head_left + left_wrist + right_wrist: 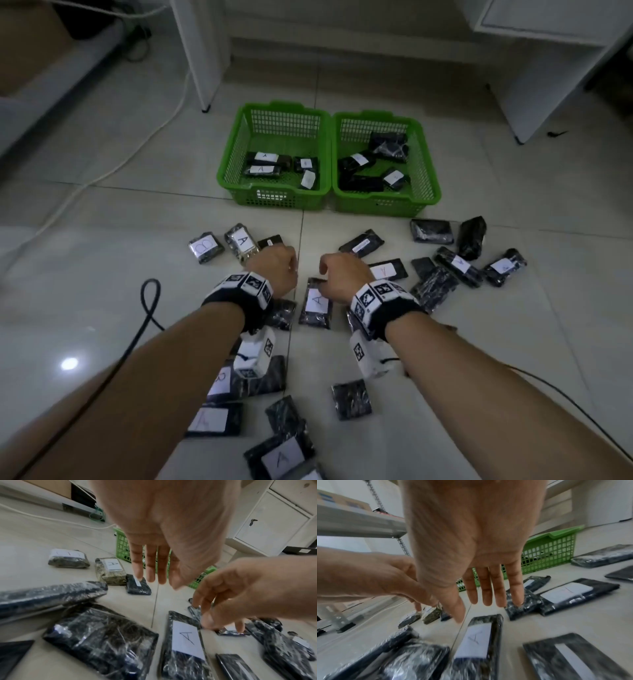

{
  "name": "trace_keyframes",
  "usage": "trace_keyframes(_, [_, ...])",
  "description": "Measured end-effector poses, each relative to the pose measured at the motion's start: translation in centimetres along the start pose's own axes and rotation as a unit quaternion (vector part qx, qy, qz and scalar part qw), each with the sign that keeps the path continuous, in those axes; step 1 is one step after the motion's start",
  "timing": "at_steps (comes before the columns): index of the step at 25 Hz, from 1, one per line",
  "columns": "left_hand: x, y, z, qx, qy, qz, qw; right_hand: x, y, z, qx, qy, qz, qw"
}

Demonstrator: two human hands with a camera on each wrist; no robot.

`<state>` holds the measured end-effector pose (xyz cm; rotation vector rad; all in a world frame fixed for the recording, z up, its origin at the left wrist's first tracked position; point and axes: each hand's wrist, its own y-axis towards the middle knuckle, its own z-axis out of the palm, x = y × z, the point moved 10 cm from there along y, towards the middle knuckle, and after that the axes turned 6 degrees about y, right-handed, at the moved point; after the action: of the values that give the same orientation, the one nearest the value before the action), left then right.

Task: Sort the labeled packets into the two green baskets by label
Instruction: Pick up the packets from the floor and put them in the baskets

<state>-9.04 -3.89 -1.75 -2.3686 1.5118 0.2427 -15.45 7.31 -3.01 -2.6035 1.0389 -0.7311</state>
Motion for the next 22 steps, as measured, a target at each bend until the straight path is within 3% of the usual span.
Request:
trace_keyframes(3, [-0.8, 0.0, 3.9, 0.103, 0.015, 0.031, 0.994, -1.1, -1.2, 3.0, 0.006, -0.002, -0.001, 1.000])
trace_keyframes(7, [0.9, -0.4, 7.6, 0.139, -0.006, 0.009, 0.990, -1.1, -1.8, 5.3, -0.062, -0.024, -0.007, 0.998])
trace_keyframes(11, [2.7, -0.8, 8.0, 0.098, -0.105, -0.023, 0.989, -1.2, -0.3, 4.3, -0.022, -0.031, 0.052, 0.998])
trace_keyframes(15, [5.2, 1.2, 3.5, -0.049, -0.159, -0.045, 0.985, -1.2, 1.2, 1.4, -0.025, 0.152, 0.102, 0.983])
trace_keyframes(18, [5.5, 3.6, 1.0, -0.119, -0.090, -0.035, 0.988, -1.9, 1.6, 0.1, -0.066, 0.348, 0.142, 0.924])
trace_keyframes(22, [5.5, 5.8, 4.0, -0.012, 0.061, -0.059, 0.996, -2.7, 1.7, -1.1, -0.140, 0.564, 0.154, 0.799])
